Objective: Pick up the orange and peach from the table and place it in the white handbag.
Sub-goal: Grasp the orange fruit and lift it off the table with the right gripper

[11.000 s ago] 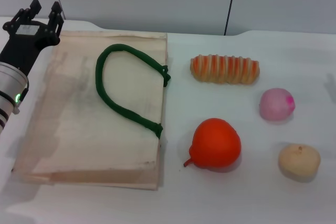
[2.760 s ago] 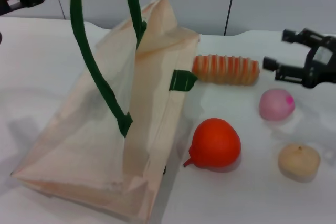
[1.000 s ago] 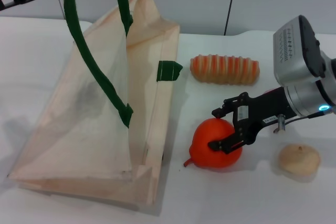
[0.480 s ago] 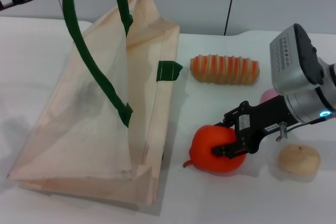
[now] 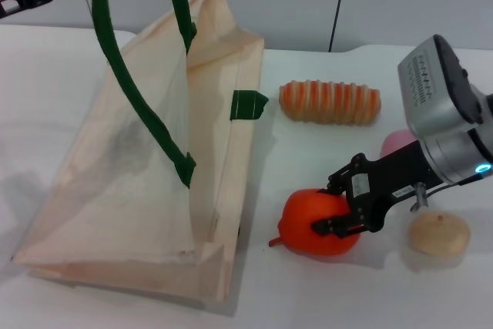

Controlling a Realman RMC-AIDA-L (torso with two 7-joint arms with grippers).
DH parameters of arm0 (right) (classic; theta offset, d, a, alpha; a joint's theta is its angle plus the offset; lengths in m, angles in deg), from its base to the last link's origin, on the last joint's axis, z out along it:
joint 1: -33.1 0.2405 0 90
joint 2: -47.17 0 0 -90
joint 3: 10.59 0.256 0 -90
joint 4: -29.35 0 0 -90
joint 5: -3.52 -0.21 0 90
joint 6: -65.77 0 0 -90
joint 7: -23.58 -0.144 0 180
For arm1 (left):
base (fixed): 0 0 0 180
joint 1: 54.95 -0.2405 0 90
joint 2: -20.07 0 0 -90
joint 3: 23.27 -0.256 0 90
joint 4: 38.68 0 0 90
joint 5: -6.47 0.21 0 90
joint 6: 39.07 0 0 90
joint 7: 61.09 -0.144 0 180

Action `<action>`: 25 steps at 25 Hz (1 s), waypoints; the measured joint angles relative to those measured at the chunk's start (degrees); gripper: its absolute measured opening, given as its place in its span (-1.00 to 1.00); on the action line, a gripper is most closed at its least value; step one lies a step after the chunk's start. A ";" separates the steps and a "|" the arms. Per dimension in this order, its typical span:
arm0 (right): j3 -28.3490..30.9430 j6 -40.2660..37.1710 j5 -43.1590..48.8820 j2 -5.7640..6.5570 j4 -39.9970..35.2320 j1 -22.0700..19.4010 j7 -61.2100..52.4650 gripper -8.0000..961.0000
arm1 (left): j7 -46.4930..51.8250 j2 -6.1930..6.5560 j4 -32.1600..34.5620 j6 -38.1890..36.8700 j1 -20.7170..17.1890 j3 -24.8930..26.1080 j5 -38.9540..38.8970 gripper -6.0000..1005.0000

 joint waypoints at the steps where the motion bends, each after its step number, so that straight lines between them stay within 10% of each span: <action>1: 0.05 0.34 0.00 0.03 -0.45 -0.16 -0.05 0.09 | 0.00 0.00 0.00 0.00 -0.01 0.00 -0.03 -0.75; 25: 1.16 8.49 -5.38 0.35 -11.92 -4.11 -1.73 -0.31 | 0.59 0.00 0.00 0.86 0.05 0.18 -1.14 -0.75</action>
